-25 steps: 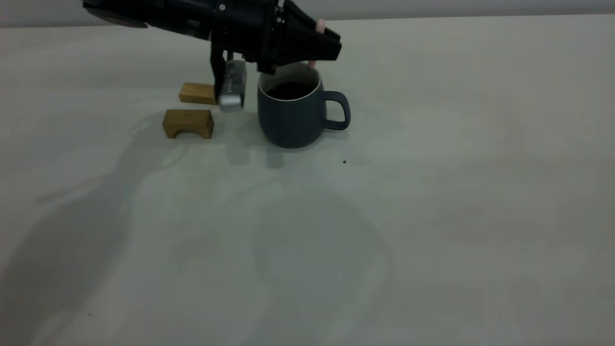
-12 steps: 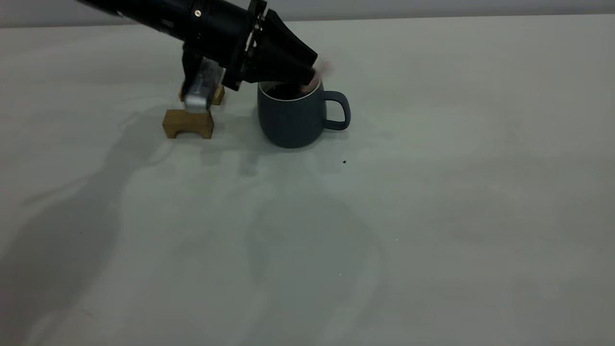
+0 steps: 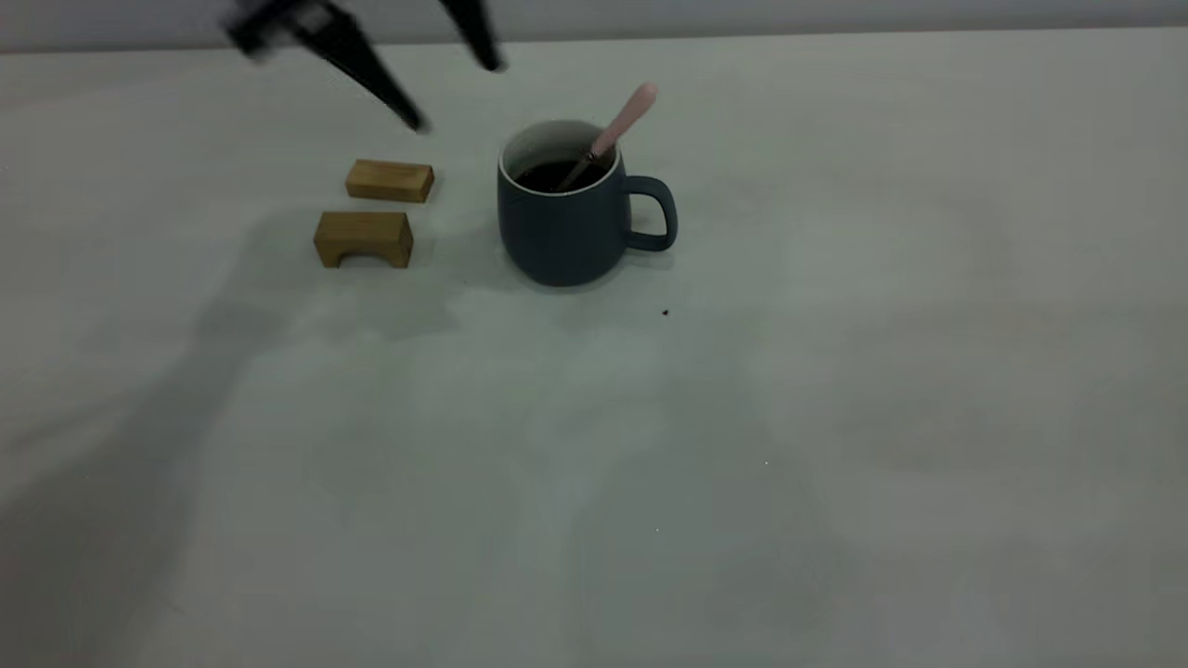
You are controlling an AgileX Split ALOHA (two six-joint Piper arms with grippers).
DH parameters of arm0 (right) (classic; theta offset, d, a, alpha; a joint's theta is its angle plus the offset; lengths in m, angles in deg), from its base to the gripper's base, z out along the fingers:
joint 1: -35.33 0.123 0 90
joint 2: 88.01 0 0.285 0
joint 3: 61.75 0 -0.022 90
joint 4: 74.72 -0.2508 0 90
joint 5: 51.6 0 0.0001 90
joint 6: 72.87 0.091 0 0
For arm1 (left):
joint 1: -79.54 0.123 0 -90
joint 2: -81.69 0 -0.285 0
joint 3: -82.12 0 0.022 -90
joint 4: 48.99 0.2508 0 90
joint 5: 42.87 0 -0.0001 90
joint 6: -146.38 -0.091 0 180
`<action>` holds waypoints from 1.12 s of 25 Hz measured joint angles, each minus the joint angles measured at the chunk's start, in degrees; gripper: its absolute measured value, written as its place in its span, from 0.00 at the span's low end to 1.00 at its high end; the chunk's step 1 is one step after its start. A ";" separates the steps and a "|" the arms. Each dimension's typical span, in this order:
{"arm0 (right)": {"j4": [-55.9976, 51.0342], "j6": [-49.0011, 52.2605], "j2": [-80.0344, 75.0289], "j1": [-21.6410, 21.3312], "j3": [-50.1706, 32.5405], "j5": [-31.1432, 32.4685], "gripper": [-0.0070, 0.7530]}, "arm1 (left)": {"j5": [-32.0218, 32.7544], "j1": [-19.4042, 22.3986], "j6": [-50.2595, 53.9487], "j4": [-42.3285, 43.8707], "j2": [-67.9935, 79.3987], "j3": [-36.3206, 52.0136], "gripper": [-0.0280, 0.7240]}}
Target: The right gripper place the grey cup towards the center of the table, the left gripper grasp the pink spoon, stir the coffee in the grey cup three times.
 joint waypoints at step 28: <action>0.00 0.02 0.00 0.00 0.00 0.00 0.59 | 4.15 -1.13 -36.06 37.14 -68.64 37.05 0.40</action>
